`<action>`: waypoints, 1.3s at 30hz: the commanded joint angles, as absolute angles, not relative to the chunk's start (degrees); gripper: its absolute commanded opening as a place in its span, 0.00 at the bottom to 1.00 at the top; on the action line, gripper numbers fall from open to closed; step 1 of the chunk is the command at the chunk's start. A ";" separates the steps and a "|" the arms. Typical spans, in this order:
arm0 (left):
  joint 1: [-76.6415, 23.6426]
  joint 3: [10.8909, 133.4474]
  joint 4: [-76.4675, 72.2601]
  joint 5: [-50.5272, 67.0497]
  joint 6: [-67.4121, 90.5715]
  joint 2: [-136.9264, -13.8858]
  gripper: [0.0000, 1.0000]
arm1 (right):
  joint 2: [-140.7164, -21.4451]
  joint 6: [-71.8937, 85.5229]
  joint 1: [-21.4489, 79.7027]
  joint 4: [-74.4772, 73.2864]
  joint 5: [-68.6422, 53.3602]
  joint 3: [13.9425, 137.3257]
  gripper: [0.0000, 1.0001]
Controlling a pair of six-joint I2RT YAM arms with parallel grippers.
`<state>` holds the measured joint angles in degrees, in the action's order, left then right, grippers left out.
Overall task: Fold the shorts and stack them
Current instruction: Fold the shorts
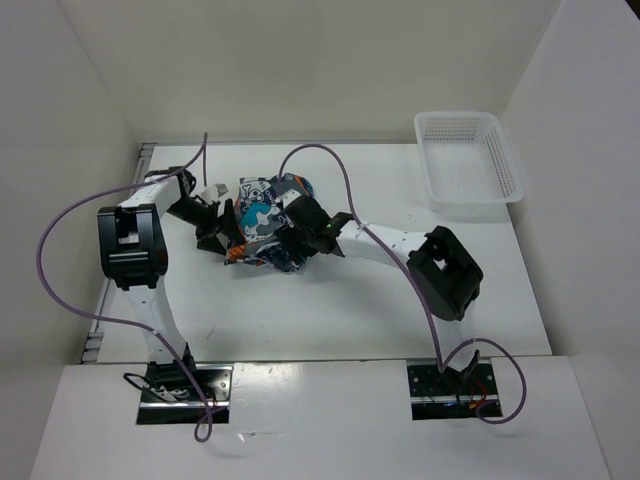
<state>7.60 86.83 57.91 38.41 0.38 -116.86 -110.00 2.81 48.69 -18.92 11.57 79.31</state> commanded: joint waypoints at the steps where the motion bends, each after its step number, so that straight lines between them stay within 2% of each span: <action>1: 6.59 86.13 60.38 42.10 0.00 -118.56 0.81 | -110.48 7.64 47.90 -17.58 5.12 82.44 0.80; 3: 6.59 86.13 60.91 42.71 0.00 -119.09 0.71 | -109.96 8.17 47.90 -18.11 4.57 81.14 0.80; 4: 6.59 86.13 60.91 43.41 0.00 -119.61 0.59 | -109.95 8.17 47.90 -18.11 3.87 81.12 0.80; 7: 6.59 86.13 62.31 44.64 0.00 -120.85 0.47 | -107.85 8.17 47.90 -18.63 3.87 79.89 0.78; 8: 6.59 86.13 62.31 44.65 0.00 -120.85 0.38 | -107.06 7.39 47.90 -18.63 3.87 79.37 0.77; 10: 6.59 86.13 62.84 44.65 0.00 -121.46 0.30 | -103.81 6.07 47.90 -18.63 2.90 78.23 0.77; 11: 6.59 86.13 62.84 45.17 0.00 -121.46 0.23 | -102.75 6.06 47.90 -16.98 1.86 76.31 0.77; 14: 6.59 86.65 63.37 45.70 0.00 -121.99 0.14 | -101.77 7.90 48.52 -15.38 4.72 72.96 0.77; 20: 6.59 86.13 63.37 46.23 0.00 -121.99 0.10 | -106.34 4.50 48.52 -9.06 13.27 69.61 0.77; 24: 6.59 86.13 63.37 46.23 0.00 -121.99 0.06 | -108.19 3.34 48.52 -8.53 7.66 71.01 0.77; 28: 6.59 86.13 63.37 46.23 0.00 -121.99 0.00 | -109.24 4.74 48.52 -8.53 7.65 71.63 0.75; 30: 6.59 86.13 63.37 46.23 0.00 -121.99 0.00 | -109.94 5.45 48.52 -8.00 9.05 72.25 0.70; 33: 7.21 86.13 63.89 46.23 0.00 -121.99 0.00 | -111.97 8.95 47.81 -8.00 10.98 72.95 0.45; 34: 7.21 86.13 63.90 46.23 0.00 -121.99 0.00 | -111.97 8.96 47.29 -8.00 12.29 72.95 0.21; 36: 8.69 86.75 65.12 44.57 0.00 -121.99 0.00 | -112.68 7.83 47.29 -8.00 13.62 72.95 0.00; 39: 11.59 87.45 65.74 41.76 0.00 -121.99 0.00 | -109.96 7.12 45.89 -8.00 15.47 70.33 0.00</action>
